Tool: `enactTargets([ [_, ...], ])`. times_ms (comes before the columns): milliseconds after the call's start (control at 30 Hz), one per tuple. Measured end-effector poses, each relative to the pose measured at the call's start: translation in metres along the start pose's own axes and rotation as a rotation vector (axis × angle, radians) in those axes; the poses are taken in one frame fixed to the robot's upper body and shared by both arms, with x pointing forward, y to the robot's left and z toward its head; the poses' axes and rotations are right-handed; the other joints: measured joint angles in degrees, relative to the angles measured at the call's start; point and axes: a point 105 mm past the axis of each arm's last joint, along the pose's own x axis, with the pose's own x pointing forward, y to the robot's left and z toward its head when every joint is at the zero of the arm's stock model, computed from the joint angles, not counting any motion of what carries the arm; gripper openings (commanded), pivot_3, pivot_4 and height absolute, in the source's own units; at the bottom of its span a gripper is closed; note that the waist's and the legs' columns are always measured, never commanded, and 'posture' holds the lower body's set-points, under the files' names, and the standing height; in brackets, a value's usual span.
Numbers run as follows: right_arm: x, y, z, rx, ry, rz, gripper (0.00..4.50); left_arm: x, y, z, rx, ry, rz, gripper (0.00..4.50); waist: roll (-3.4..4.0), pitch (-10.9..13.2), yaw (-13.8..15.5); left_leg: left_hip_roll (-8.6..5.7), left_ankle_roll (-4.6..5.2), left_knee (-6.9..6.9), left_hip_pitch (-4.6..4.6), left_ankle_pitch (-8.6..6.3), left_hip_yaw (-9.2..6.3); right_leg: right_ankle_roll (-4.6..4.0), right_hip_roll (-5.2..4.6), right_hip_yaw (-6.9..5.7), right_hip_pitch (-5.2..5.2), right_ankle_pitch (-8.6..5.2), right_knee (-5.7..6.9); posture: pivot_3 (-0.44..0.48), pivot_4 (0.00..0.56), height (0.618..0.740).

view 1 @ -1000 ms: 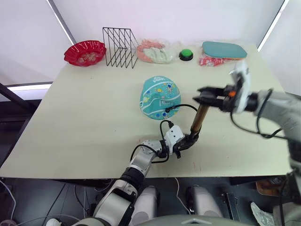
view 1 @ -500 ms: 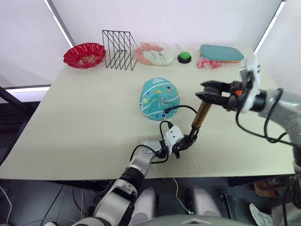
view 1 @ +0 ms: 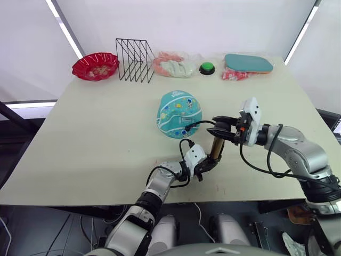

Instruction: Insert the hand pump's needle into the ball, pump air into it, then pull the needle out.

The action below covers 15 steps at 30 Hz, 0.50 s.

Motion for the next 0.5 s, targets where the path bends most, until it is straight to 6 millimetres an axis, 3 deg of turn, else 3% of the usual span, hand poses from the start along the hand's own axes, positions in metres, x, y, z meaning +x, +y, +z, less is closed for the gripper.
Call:
enactTargets([
  [167,-0.012,-0.003,0.01,0.052,0.031,-0.006,1.98,0.0,-0.001,0.003,0.0,-0.014,-0.006,1.06,0.19,0.4,0.3,-0.03,0.0,0.02,-0.29,0.0,0.0,-0.02,-0.02,0.01,-0.21,0.02,-0.02,0.0,0.15,0.74],
  [300,-0.032,-0.003,0.048,0.029,0.013,-0.002,1.98,0.002,-0.002,0.009,0.011,-0.032,-0.022,1.06,0.45,0.7,0.6,-0.24,0.0,0.19,-1.15,0.02,-0.06,-0.24,-0.16,0.01,-1.01,0.19,0.06,0.0,0.15,0.74],
  [433,-0.044,-0.004,0.081,0.009,-0.019,-0.007,1.98,0.003,-0.003,0.011,0.014,-0.036,-0.029,1.06,0.46,0.9,0.6,-0.4,0.01,0.2,-1.21,0.02,-0.04,-0.25,-0.33,0.02,-1.02,0.19,0.04,0.0,0.15,0.74],
  [500,-0.052,-0.007,0.106,-0.011,-0.032,-0.015,1.98,0.004,-0.002,0.013,0.014,-0.042,-0.033,1.06,0.46,1.2,0.6,-0.42,0.02,0.24,-1.23,0.02,0.0,-0.23,-0.36,0.04,-1.03,0.2,0.04,0.0,0.15,0.74],
])
